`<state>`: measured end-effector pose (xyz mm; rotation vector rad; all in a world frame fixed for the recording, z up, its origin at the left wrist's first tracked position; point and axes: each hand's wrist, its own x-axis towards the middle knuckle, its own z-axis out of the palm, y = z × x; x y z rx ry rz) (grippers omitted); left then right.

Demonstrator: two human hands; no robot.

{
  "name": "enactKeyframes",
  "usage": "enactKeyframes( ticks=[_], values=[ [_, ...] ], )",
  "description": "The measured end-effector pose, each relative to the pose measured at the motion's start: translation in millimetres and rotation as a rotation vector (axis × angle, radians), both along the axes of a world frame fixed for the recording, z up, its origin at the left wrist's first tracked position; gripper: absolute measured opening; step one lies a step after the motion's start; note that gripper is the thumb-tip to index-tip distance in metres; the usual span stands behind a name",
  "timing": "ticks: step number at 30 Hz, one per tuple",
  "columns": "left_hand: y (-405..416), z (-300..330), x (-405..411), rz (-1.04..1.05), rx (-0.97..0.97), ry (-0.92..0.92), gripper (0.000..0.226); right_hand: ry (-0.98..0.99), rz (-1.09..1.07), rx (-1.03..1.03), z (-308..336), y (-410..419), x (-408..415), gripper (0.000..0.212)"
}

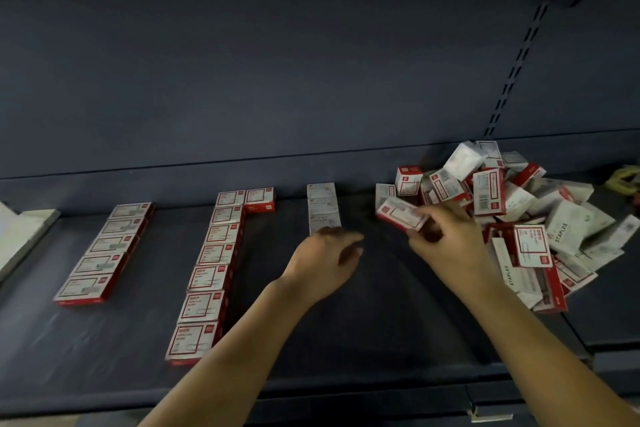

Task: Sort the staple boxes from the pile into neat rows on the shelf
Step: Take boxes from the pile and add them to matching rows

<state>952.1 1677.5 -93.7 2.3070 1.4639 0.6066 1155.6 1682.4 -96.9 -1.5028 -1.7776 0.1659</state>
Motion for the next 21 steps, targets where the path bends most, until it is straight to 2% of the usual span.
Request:
enactKeyframes(
  ticks=[5,8,11,14,17,21],
  values=[
    [1.8,3.3,15.9,0.191,-0.387,-0.780,0.044,0.197,0.197,-0.069,2.6,-18.4,-8.4,0.049],
    [3.7,2.5,11.1,0.285,-0.607,-1.107,0.041,0.336,0.246,-0.106,1.2,-21.9,-11.9,0.059],
    [1.2,0.6,3.4,0.207,-0.691,-1.130,0.030,0.404,0.303,-0.105,-0.6,-22.7,-17.5,0.063],
    [-3.5,-1.0,-0.5,0.107,-0.644,-1.095,0.026,0.443,0.322,-0.111,-1.5,-21.0,-24.3,0.064],
    [-4.2,-0.9,-6.8,0.123,-0.574,-1.124,0.027,0.408,0.338,-0.121,-1.7,-17.9,-28.9,0.063],
    [3.0,7.0,-15.9,0.206,-0.465,-1.197,0.031,0.327,0.339,-0.130,1.9,-12.7,-33.5,0.039]
  ],
)
